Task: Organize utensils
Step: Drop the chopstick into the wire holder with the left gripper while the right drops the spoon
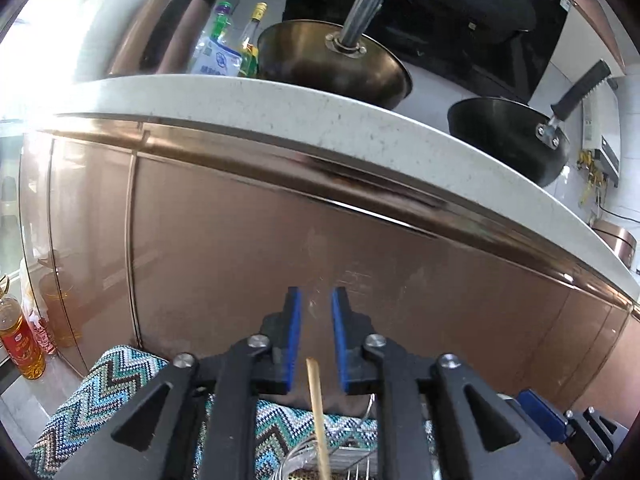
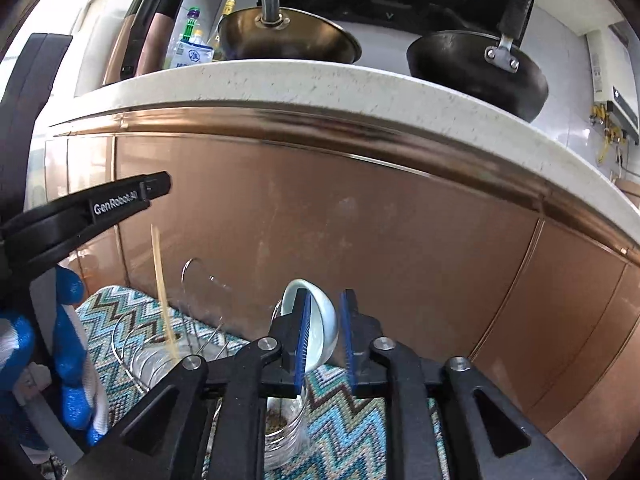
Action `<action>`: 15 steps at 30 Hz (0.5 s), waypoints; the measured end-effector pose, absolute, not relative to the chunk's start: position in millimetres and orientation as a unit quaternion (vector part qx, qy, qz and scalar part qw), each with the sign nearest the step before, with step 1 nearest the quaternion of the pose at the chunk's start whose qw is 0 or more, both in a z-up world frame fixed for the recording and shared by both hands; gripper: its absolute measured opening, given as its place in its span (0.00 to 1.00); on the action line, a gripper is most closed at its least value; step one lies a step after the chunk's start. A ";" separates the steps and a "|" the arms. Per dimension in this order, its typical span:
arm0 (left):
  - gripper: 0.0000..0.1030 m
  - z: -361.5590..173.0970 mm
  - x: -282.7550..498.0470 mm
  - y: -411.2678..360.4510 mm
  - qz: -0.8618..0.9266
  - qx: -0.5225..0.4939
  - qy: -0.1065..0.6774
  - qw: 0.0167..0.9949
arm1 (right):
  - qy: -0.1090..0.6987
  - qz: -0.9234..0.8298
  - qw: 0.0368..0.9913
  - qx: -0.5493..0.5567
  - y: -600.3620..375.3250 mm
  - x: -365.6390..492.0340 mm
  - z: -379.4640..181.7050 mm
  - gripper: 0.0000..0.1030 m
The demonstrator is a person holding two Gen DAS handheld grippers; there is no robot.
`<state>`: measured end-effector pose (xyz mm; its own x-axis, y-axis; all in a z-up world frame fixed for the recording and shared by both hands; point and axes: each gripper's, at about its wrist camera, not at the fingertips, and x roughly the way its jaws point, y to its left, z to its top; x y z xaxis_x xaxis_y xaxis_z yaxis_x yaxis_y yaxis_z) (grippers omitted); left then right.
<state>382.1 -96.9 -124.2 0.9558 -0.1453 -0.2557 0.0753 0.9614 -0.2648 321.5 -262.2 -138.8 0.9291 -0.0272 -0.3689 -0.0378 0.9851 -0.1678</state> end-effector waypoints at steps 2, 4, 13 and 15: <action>0.19 -121.3 377.4 -97.9 -0.057 -0.119 0.136 0.982 | 0.184 0.004 0.979 -0.085 -262.3 318.2 -136.6 0.26; 0.20 -114.9 373.3 -97.7 -0.061 -0.115 0.134 0.982 | 0.179 0.004 0.980 -0.083 -261.4 313.8 -130.7 0.27; 0.27 -50.0 322.3 -78.2 -0.043 -0.080 0.100 0.991 | 0.153 0.001 0.985 -0.074 -265.6 273.8 -83.3 0.28; 0.31 -34.9 306.1 -75.1 -0.038 -0.064 0.092 0.993 | 0.147 0.002 0.987 -0.069 -266.7 256.9 -68.0 0.29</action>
<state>306.1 -75.1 -34.9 0.9802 -0.0875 -0.1777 0.0640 0.9889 -0.1341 256.9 -266.7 -68.0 0.9570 -0.0160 -0.2896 -0.0242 0.9906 -0.1347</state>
